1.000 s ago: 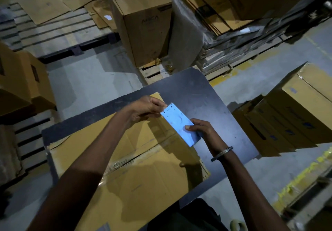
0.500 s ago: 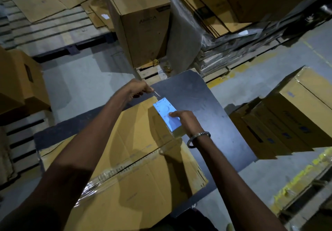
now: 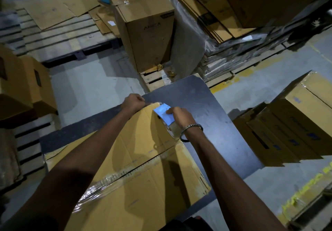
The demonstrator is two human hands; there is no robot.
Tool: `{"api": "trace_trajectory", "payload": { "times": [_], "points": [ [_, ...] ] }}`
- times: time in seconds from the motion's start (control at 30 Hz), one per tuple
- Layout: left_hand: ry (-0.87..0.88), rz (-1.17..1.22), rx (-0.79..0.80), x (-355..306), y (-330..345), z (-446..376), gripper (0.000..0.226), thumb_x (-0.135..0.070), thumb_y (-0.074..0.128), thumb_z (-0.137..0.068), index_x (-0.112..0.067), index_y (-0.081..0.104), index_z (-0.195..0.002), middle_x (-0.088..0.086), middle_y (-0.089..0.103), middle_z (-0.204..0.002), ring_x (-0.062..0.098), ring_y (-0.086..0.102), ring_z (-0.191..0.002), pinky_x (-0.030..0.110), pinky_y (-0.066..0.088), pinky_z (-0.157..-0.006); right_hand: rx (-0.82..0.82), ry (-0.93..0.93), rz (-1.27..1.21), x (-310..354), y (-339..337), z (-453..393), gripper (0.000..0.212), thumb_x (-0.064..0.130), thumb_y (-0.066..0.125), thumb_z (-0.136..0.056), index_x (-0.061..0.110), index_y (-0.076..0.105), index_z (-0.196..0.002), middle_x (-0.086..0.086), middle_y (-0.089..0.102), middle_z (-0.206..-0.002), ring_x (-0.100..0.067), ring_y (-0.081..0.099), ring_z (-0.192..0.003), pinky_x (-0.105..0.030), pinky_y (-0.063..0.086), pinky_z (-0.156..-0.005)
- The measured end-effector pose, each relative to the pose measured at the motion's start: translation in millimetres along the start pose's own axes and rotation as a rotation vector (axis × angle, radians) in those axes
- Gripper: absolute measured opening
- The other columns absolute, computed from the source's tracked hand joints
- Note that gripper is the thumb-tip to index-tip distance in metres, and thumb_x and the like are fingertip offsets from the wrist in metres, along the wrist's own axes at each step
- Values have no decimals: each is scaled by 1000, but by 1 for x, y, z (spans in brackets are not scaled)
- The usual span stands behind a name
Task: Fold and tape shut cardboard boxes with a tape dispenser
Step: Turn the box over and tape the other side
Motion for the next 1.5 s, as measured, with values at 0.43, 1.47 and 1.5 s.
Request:
{"api": "trace_trajectory", "payload": {
  "times": [0.43,1.47,1.5],
  "points": [
    [513,-144,-126,-8,17,29,40,-63,65,-93,-30,85,-105,-9,81,-102,10,74,-94,38,61,-83,-75,-70,276,2,3,4,59,56,52,-99,2,67,-118,-16,66,-114,-36,64,-106,-35,43,-79],
    [815,-747,-19,-26,54,70,67,-52,28,-113,-8,31,-164,11,31,-171,25,26,-159,49,30,-126,-155,-6,385,-62,-25,55,43,51,52,-97,14,56,-74,-3,58,-77,-17,52,-67,-30,37,-58],
    [887,-830,-2,-17,56,74,67,-51,21,-114,-8,27,-165,10,26,-173,23,20,-161,48,25,-128,-156,-6,384,-62,-25,54,42,50,52,-96,14,57,-74,-4,58,-78,-18,53,-68,-30,37,-59]
  ]
}}
Point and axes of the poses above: each hand's wrist, its own z-axis away from the middle knuckle, its own y-axis out of the palm, x = y × z, the point moved 2 cm from there along -z, towards the middle knuckle
